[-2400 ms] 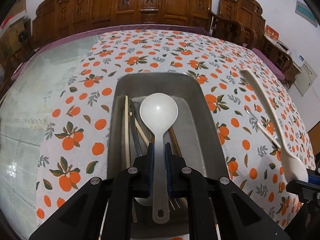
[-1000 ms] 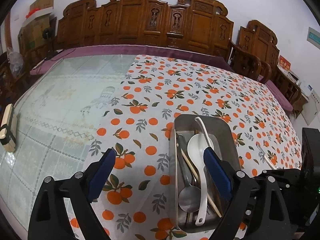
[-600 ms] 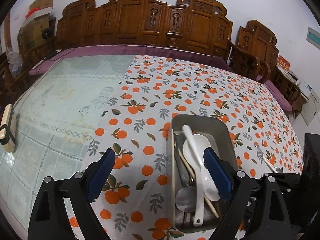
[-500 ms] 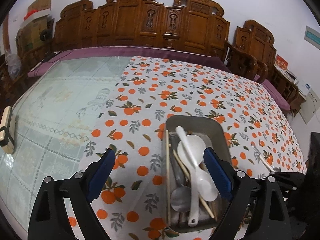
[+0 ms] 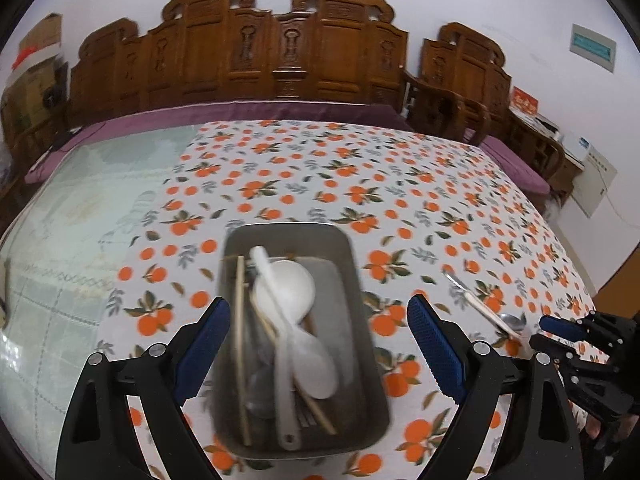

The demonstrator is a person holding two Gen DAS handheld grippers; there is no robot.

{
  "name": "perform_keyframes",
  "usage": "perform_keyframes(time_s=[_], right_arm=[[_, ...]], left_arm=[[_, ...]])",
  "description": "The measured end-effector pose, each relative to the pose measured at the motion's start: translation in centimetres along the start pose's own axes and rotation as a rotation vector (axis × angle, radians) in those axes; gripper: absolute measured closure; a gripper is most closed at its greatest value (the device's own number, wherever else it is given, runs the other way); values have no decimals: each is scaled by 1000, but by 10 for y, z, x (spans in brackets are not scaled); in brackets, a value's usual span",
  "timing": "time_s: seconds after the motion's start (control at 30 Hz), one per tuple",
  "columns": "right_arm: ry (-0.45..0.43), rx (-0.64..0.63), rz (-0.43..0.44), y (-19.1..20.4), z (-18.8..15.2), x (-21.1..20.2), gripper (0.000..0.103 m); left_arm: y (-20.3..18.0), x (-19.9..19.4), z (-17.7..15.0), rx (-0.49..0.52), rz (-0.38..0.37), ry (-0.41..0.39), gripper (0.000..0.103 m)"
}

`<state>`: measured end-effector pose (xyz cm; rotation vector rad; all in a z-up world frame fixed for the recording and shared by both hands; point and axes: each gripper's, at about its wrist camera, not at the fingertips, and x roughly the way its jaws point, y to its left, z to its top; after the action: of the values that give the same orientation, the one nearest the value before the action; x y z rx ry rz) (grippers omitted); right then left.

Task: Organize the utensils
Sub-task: 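Move the right gripper to the metal spoon and white utensil on the cloth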

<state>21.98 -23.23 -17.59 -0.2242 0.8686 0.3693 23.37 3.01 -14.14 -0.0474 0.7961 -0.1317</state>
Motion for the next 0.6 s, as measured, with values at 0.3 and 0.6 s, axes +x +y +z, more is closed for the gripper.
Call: perform_keyframes(time_s=[0.3,0.6], right_arm=[[67,-29,-81,-5,-32,25,75],[90,-47,-130,-10,-37,36,76]], left_arm=[[-36,3,-9,47,-39,13,17],[-53,6,-13,88,-50,27,17]])
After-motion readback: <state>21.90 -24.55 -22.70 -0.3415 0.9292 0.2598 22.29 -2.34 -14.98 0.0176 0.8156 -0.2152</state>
